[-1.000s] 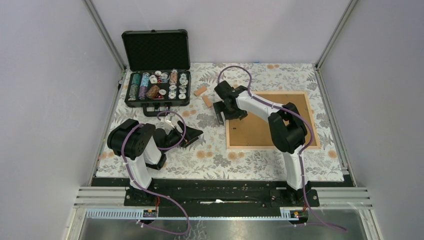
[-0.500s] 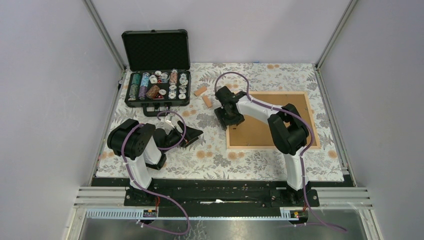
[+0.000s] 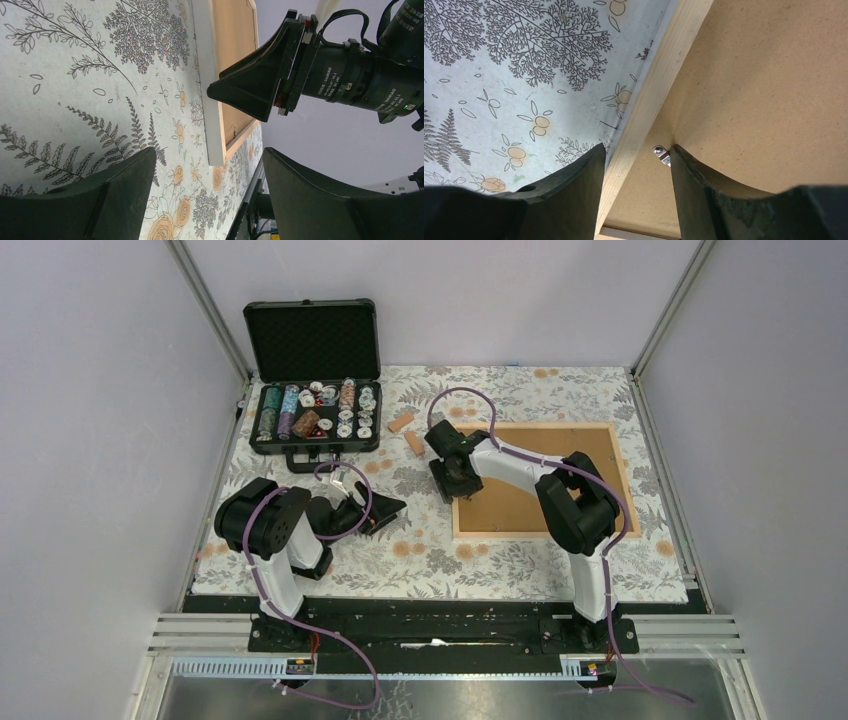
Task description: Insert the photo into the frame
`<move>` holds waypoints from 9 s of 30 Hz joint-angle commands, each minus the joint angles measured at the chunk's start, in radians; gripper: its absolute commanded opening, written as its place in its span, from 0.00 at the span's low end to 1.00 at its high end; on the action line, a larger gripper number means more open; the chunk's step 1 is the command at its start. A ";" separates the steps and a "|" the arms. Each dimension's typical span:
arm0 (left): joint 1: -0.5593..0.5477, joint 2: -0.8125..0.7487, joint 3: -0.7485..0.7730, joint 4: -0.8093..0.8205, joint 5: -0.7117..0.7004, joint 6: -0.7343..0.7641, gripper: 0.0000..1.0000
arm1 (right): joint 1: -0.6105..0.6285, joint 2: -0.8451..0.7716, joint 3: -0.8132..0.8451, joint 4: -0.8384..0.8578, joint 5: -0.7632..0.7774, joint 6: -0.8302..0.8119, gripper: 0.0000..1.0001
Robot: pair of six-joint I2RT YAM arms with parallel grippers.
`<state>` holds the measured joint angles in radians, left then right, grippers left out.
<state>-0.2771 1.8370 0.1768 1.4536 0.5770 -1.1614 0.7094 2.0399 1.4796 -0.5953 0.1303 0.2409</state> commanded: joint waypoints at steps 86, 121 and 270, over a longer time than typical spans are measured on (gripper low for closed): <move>-0.893 -0.311 0.709 -1.283 -0.740 1.097 0.90 | -0.599 -0.795 -0.919 0.109 0.098 0.912 0.18; -1.191 0.243 1.057 -0.948 -1.705 1.924 0.52 | -0.599 -1.027 -0.601 -0.288 0.024 0.939 0.00; -0.542 -1.074 1.409 -2.042 -0.957 0.785 0.99 | -0.599 -1.487 0.057 -0.187 -0.084 0.097 1.00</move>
<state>-0.8204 0.7563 1.5520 -0.5495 -0.3931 -0.3710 0.1051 0.5575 1.4986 -0.7765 0.0376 0.3202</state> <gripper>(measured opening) 0.987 0.994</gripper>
